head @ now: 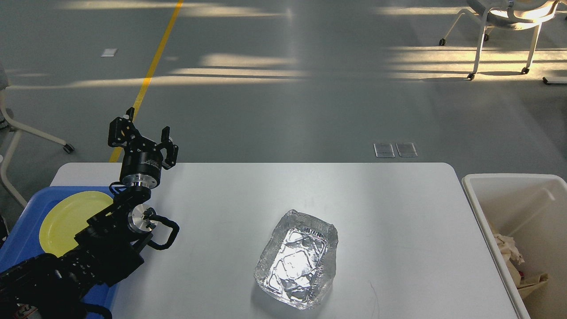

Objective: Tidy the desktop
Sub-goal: 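Bring the right gripper down to the edge of the foil tray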

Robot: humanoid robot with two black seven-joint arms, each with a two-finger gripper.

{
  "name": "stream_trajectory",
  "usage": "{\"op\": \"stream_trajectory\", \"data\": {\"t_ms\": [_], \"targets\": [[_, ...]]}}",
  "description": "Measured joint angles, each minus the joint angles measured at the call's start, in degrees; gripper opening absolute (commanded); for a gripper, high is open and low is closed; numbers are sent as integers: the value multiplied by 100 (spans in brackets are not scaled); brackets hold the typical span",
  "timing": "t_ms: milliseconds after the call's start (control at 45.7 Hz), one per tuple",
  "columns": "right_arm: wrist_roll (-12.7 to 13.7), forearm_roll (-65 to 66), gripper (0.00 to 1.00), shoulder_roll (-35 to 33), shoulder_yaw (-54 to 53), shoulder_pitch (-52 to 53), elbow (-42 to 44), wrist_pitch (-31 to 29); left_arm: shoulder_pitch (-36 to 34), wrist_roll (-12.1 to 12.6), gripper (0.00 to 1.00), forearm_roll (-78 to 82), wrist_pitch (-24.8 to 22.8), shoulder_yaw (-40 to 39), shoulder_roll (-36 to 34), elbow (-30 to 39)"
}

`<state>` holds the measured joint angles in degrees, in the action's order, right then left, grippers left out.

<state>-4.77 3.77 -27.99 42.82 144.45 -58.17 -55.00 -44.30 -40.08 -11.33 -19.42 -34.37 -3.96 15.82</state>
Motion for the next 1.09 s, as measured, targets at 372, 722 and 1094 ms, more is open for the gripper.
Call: {"op": "stream_trajectory", "data": {"t_ms": [372, 722, 1094], "targets": [[343, 95, 100, 551, 44, -2286, -6, 0, 0, 0, 97, 0, 0, 0, 0, 0], [477, 1231, 100, 1481, 61, -4808, 114, 1174, 0, 0, 97, 0, 0, 0, 0, 0], [706, 1361, 98, 2059, 29, -6499, 383, 2086, 0, 0, 97, 0, 0, 0, 0, 0]]}}
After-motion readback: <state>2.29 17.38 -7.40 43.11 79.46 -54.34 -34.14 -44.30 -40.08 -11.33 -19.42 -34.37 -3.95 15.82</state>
